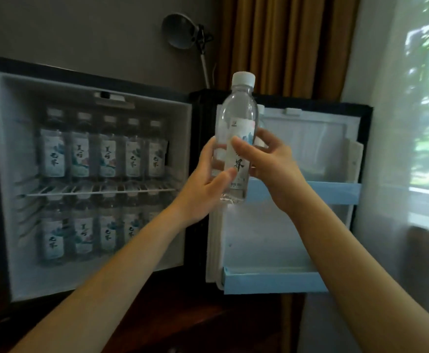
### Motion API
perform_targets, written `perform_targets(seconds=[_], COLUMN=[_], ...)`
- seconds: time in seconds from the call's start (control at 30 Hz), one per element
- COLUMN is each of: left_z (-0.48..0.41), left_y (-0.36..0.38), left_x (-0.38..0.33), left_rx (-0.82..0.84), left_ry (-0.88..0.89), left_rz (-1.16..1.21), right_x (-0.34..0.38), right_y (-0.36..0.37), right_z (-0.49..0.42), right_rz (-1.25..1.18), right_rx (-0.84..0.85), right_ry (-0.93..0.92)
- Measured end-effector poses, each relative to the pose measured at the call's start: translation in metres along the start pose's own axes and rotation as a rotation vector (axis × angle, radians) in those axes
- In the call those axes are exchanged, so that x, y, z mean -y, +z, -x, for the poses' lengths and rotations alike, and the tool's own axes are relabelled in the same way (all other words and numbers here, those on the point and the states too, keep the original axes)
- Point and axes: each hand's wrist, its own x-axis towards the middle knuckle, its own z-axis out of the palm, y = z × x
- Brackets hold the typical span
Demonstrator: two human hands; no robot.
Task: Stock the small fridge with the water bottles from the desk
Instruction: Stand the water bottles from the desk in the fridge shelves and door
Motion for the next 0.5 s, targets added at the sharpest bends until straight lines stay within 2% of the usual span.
perform_targets(seconds=[0.3, 0.5], left_z=[-0.052, -0.077], left_y=[0.054, 0.064], left_x=[-0.013, -0.009], left_rx=[0.141, 0.058], left_ry=[0.054, 0.114], left_rz=[-0.133, -0.38], right_x=[0.023, 0.023], right_y=[-0.067, -0.084], right_z=[-0.002, -0.01], right_rz=[0.128, 0.172], right_rx=[-0.149, -0.184], right_ry=[-0.103, -0.201])
